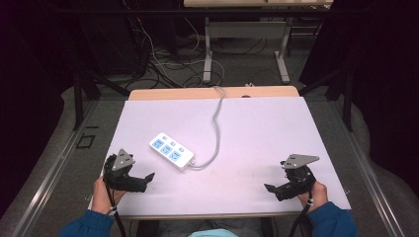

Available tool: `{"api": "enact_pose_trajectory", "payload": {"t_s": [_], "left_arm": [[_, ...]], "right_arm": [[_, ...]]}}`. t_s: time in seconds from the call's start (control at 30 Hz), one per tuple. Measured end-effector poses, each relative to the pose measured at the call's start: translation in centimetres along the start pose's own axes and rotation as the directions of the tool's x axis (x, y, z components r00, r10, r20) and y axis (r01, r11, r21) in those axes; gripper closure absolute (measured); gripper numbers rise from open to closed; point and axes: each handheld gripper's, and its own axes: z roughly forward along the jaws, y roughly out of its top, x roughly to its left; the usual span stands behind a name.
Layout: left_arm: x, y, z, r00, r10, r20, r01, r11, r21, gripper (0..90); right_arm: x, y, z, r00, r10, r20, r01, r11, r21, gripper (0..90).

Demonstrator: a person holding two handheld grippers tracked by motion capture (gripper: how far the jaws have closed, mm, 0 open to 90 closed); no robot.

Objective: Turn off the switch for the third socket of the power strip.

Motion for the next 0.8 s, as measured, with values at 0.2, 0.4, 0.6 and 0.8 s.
{"api": "enact_pose_trajectory", "payload": {"t_s": [0.2, 0.4, 0.6, 0.8], "left_arm": [[0.1, 0.3, 0.3, 1.0, -0.002, 0.0, 0.002, 1.0, -0.001, 0.2], [0.3, 0.6, 0.6, 1.0, -0.005, -0.007, 0.005, 0.9999, -0.012, 0.2], [0.7, 1.4, 1.2, 0.9999, -0.003, -0.011, 0.003, 1.0, -0.007, 0.2], [1.0, 1.9, 1.8, 0.9999, 0.0, -0.015, 0.0, 1.0, -0.004, 0.2]], "right_arm": [[-0.1, 0.0, 0.1, 1.0, -0.001, 0.002, 0.001, 1.0, -0.002, 0.8], [0.0, 0.1, 0.1, 1.0, 0.0, -0.002, 0.0, 1.0, 0.002, 1.0], [0.0, 0.1, 0.1, 1.0, 0.004, 0.003, -0.004, 1.0, 0.003, 1.3], [0.1, 0.1, 0.1, 1.0, 0.001, 0.0, -0.001, 1.0, 0.008, 1.5]]}}
